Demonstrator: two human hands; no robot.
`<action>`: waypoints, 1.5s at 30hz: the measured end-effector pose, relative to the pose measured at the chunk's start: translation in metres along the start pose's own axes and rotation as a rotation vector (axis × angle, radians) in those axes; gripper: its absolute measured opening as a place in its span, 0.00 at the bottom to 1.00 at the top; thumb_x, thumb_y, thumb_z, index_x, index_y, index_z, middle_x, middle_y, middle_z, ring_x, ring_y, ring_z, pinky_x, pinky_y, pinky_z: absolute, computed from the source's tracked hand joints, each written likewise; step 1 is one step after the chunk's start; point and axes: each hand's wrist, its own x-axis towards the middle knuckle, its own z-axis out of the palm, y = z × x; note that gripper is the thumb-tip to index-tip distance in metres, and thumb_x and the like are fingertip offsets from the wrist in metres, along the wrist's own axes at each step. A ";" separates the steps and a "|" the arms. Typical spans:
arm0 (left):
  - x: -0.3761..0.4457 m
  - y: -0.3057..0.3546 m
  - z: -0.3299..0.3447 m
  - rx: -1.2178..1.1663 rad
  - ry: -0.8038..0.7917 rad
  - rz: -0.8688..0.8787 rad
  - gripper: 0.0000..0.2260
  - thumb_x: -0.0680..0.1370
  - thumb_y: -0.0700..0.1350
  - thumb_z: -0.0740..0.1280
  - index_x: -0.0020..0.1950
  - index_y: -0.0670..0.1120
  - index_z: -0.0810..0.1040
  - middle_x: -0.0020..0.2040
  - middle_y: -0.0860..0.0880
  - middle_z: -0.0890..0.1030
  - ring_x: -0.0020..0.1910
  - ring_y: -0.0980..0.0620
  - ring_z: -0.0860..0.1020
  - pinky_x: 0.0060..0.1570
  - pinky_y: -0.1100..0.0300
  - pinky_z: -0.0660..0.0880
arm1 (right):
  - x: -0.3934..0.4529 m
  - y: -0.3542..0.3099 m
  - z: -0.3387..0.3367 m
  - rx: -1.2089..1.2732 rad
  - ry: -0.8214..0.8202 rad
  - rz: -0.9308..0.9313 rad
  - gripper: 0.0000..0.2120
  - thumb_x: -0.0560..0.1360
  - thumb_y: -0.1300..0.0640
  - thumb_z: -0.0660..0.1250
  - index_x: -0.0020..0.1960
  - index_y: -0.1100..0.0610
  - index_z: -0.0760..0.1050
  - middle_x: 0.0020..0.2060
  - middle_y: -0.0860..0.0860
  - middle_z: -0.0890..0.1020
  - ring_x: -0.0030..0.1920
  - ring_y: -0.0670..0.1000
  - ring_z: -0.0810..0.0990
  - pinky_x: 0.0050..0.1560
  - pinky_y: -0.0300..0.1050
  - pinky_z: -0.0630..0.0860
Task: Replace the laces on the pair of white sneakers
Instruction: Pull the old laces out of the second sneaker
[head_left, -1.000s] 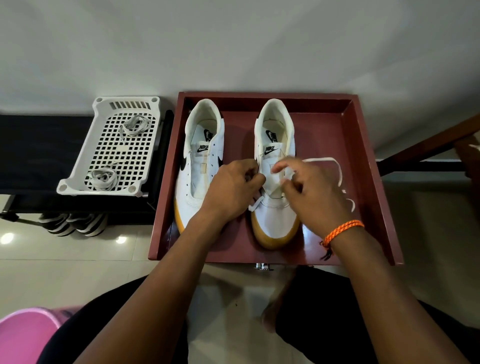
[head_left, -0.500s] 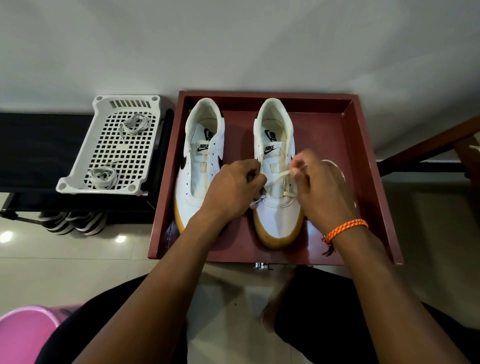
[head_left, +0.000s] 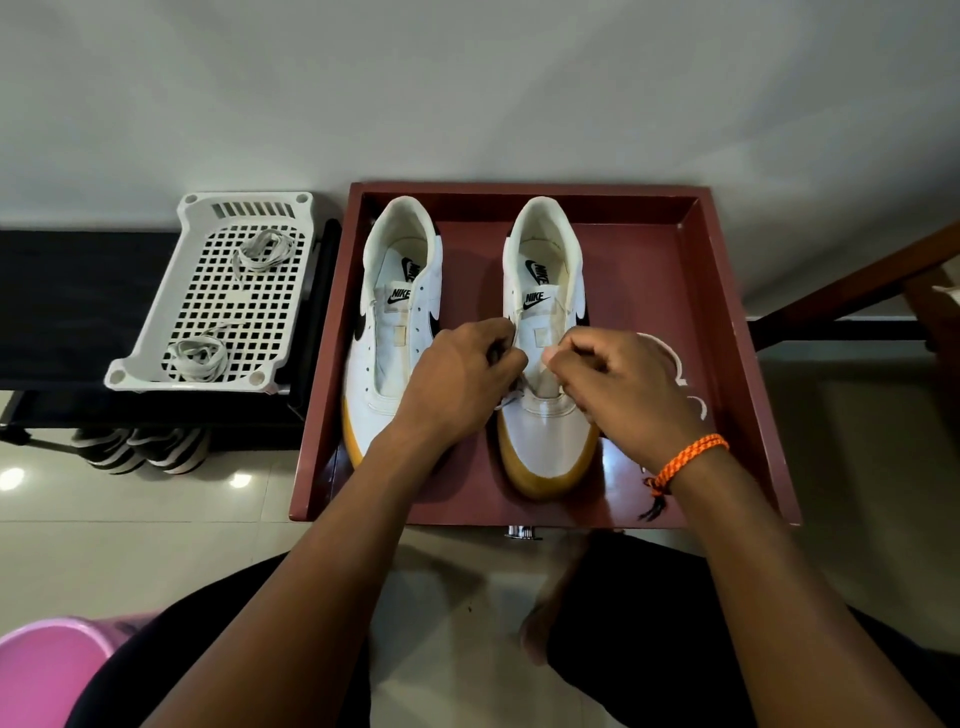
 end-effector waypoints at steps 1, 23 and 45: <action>0.000 0.000 0.000 0.005 0.001 0.002 0.11 0.77 0.48 0.63 0.38 0.43 0.70 0.32 0.45 0.81 0.34 0.40 0.81 0.38 0.39 0.78 | 0.000 0.000 0.001 -0.002 0.016 -0.019 0.18 0.82 0.50 0.67 0.37 0.59 0.75 0.29 0.58 0.76 0.31 0.57 0.74 0.39 0.59 0.79; 0.002 -0.007 0.001 0.031 0.026 0.032 0.12 0.79 0.43 0.65 0.38 0.43 0.69 0.28 0.50 0.72 0.27 0.55 0.71 0.31 0.55 0.66 | 0.000 0.007 0.011 -0.232 -0.037 -0.029 0.07 0.81 0.54 0.69 0.45 0.48 0.74 0.30 0.46 0.76 0.36 0.52 0.77 0.41 0.53 0.77; 0.000 -0.001 -0.003 0.032 -0.014 -0.013 0.11 0.76 0.50 0.61 0.39 0.44 0.69 0.33 0.45 0.82 0.36 0.40 0.82 0.42 0.39 0.79 | -0.001 0.011 0.014 -0.393 -0.019 -0.098 0.08 0.86 0.52 0.61 0.49 0.54 0.71 0.40 0.51 0.80 0.43 0.59 0.79 0.43 0.55 0.74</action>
